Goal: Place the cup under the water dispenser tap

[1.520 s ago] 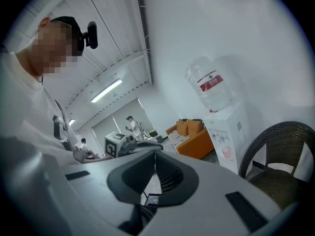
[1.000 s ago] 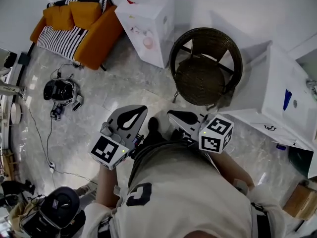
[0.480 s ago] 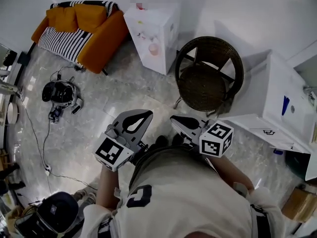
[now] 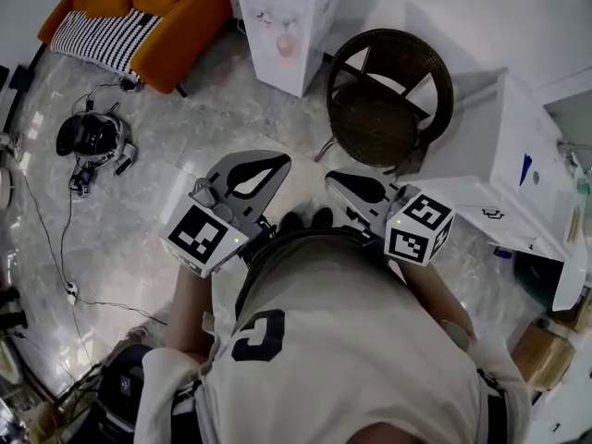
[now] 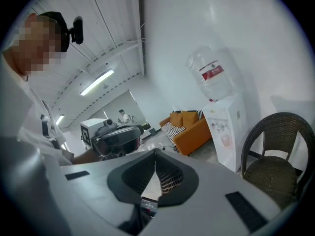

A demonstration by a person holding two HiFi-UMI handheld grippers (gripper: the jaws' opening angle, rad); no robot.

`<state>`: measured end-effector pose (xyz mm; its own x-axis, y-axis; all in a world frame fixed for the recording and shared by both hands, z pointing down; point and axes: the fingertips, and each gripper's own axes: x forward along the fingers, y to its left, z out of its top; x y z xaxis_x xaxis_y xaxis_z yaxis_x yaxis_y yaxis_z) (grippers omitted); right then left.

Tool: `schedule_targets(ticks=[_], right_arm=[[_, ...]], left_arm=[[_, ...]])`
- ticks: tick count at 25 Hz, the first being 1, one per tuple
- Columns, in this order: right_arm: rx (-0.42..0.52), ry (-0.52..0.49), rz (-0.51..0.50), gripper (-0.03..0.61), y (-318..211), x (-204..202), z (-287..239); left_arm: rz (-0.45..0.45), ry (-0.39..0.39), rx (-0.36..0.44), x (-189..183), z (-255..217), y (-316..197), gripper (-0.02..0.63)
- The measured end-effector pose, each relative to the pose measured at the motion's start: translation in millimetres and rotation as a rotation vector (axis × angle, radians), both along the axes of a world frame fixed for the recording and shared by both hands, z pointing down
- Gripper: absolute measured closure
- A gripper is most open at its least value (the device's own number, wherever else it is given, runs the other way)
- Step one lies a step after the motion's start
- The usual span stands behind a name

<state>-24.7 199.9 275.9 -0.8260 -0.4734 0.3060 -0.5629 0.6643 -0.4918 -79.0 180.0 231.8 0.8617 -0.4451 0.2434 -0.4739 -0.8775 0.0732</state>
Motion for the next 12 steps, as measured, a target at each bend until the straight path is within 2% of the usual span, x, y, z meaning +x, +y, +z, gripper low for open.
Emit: schedule_targets(ticks=[5, 8, 12], right_arm=[[-0.026, 0.007, 0.044, 0.551, 7, 4, 8], [-0.025, -0.014, 0.073, 0.551, 7, 11, 8], [0.007, -0.017, 0.038, 0.549, 8, 14, 4]], left_arm=[[0.025, 0.029, -0.02, -3, 9, -3, 0.557], [0.045, 0.008, -0.015, 4, 13, 3, 0.557], [0.052, -0.027, 0.012, 20, 10, 8, 0.557]])
